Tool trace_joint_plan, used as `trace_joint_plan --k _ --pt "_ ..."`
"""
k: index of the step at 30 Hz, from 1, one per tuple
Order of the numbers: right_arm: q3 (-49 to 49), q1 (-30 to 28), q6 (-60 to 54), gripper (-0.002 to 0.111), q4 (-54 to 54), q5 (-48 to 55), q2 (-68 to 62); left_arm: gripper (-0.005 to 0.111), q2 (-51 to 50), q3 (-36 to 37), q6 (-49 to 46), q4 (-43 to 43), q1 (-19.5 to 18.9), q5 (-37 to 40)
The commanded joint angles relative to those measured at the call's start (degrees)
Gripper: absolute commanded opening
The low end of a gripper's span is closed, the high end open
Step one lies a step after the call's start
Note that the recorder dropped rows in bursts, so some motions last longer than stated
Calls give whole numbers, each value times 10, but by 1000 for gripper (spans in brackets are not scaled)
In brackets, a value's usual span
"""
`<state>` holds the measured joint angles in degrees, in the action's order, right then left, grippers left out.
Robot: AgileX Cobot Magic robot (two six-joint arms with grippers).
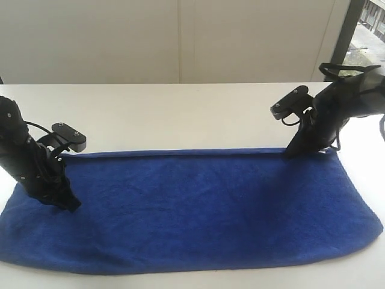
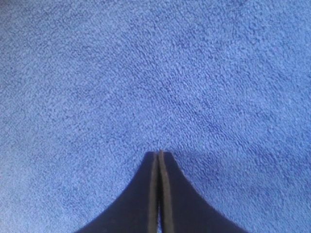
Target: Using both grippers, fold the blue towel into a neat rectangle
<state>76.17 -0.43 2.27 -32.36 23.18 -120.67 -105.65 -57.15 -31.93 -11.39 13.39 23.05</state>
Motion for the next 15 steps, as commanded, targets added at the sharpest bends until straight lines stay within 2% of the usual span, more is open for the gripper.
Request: trace_joint_plan --k 1,4,9,15 --pt "31 -7 7 0 -9 62 9 0 -41 18 0 -1 0 7" --pt "33 -7 3 0 14 115 52 0 -41 18 0 -1 0 5" --pt "33 -7 -142 0 166 150 62 0 -41 18 -1 -1 0 4" --pt "33 -7 -169 0 186 165 26 0 -41 18 -1 -1 0 5"
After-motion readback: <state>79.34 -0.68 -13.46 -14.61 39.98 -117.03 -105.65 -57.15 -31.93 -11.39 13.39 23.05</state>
